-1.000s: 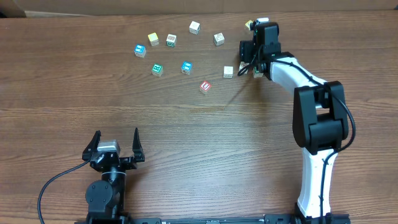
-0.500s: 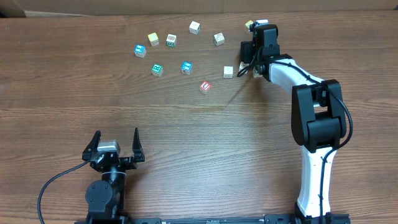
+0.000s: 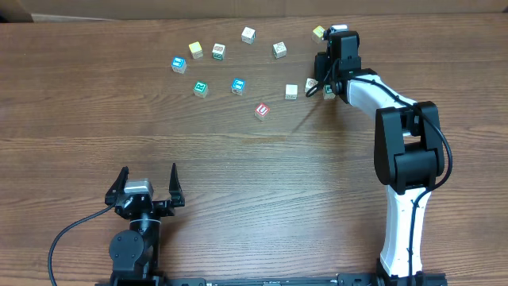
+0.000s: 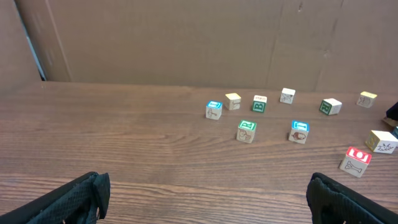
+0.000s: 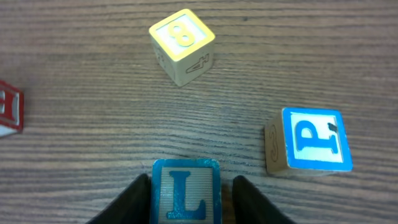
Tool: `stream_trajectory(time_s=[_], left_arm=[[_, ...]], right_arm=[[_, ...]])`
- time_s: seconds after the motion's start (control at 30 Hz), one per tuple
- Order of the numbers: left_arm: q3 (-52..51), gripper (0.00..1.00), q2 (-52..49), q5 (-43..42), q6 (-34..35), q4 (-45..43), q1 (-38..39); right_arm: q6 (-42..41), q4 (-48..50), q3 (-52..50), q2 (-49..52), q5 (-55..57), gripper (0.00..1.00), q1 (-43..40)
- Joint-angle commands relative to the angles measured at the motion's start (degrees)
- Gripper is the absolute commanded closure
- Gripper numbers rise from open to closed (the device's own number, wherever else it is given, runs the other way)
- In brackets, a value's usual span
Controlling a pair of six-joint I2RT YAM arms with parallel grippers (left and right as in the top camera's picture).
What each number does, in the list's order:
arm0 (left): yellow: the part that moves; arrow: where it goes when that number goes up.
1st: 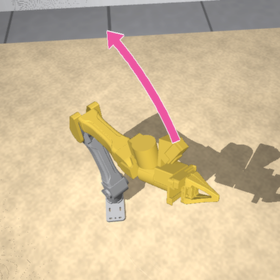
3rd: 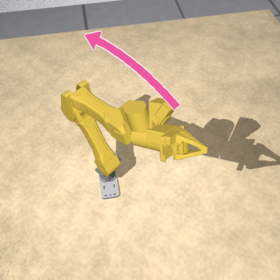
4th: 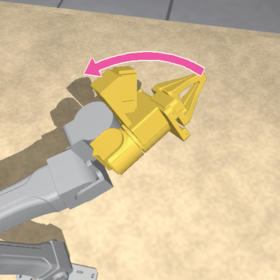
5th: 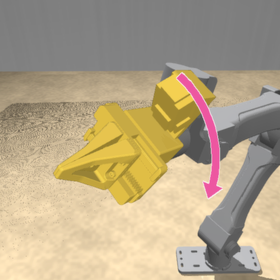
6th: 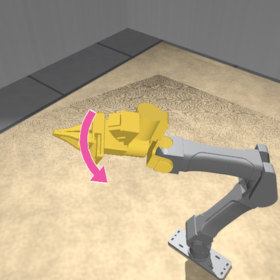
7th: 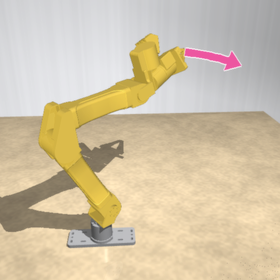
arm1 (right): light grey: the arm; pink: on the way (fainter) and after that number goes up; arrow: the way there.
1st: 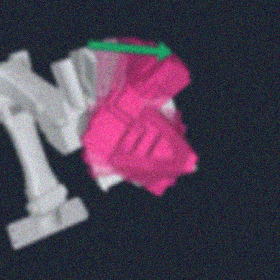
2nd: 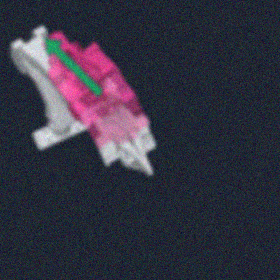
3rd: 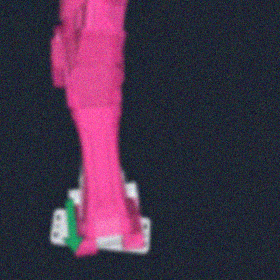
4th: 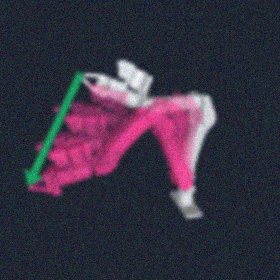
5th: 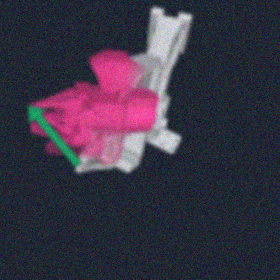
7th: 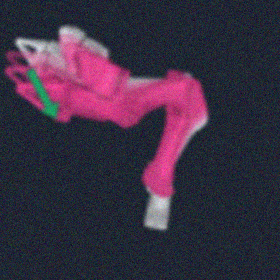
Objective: Form a horizontal line
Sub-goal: 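Close the right gripper on the L block and lift it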
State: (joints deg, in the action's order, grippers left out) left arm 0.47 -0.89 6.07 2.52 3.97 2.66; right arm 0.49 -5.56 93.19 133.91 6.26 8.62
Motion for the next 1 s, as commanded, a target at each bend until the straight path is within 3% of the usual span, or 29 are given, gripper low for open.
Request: stream_trajectory(time_s=[0.0,0.17,0.47,0.5,0.57,0.73,0.97], left_arm=[[-0.1,0.0,0.6,0.1,-1.3,0.1,0.5],[-0.1,0.0,0.6,0.1,-1.3,0.1,0.5],[-0.1,0.0,0.6,0.1,-1.3,0.1,0.5],[-0.1,0.0,0.6,0.1,-1.3,0.1,0.5],[-0.1,0.01,0.6,0.1,-1.3,0.1,0.5],[-0.1,0.0,0.6,0.1,-1.3,0.1,0.5],[-0.1,0.0,0.6,0.1,-1.3,0.1,0.5]], right_arm=[[0.0,0.9,-0.1,0.0,0.3,0.66,-0.1],[0.0,1.2,0.2,0.0,0.3,0.68,-0.1],[0.0,1.0,0.4,-0.5,0.3,0.8,-0.1],[0.0,1.0,0.4,-0.5,0.3,0.78,-0.1],[0.0,0.9,0.4,-0.5,0.3,0.64,-0.1],[0.0,0.8,0.4,-0.5,0.3,0.63,-0.1],[0.0,0.5,0.4,-1.0,0.3,0.77,-0.1]])
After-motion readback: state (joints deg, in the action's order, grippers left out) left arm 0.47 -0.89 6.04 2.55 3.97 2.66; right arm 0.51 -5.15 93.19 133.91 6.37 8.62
